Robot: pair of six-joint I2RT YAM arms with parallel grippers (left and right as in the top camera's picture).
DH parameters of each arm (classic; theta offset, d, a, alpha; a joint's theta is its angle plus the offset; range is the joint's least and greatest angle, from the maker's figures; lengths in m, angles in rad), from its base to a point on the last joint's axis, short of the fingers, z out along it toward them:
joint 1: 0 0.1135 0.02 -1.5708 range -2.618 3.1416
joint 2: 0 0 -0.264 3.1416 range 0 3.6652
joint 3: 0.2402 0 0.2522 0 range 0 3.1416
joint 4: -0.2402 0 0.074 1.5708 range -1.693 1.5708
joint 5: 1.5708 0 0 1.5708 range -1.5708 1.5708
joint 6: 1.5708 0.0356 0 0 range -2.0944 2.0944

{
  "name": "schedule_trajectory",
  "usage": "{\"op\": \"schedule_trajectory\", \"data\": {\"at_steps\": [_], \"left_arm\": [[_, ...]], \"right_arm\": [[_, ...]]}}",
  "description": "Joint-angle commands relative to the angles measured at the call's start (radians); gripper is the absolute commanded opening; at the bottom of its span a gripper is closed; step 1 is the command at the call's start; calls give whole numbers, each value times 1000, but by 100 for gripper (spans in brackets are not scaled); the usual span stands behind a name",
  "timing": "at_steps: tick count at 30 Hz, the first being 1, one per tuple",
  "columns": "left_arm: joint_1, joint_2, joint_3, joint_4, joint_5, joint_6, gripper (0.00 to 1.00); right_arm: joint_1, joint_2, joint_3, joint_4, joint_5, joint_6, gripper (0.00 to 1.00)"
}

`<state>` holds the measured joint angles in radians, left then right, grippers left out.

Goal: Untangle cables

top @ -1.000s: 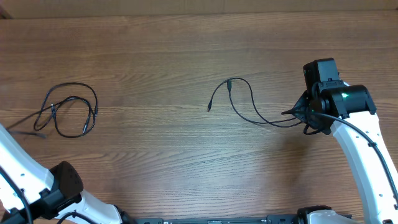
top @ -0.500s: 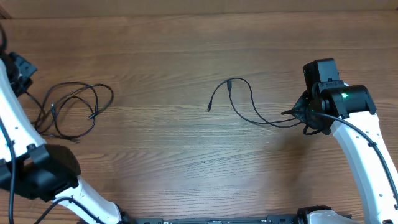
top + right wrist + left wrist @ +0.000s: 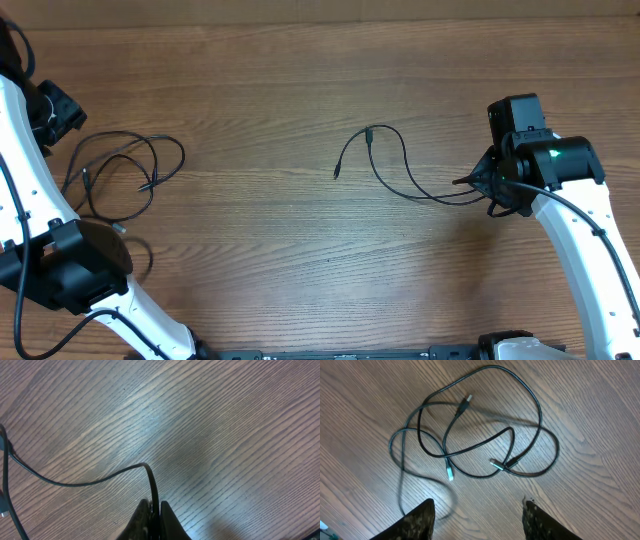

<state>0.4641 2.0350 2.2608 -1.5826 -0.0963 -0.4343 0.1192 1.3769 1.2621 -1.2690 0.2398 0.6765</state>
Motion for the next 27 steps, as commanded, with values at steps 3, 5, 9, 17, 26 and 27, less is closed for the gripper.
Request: {"op": "schedule_trajectory", "data": {"at_steps": [3, 5, 9, 17, 26, 27], "left_arm": [[-7, 5, -2, -8, 34, 36, 55], [-7, 5, -2, -16, 39, 39, 55], [-12, 5, -2, -38, 52, 55, 55], [-72, 3, -39, -108, 70, 87, 55], [-241, -51, -330, -108, 71, 125, 36], [-269, -58, -377, -108, 75, 128, 35]], "right_arm": [[-3, -23, 13, 2, 2, -4, 4], [-3, -23, 13, 2, 2, -4, 4], [-3, -23, 13, 0, 2, -4, 4], [-3, -23, 13, 7, -43, -5, 4], [-3, -23, 13, 44, -117, -71, 4], [-3, -23, 13, 63, -141, -88, 4]]}}
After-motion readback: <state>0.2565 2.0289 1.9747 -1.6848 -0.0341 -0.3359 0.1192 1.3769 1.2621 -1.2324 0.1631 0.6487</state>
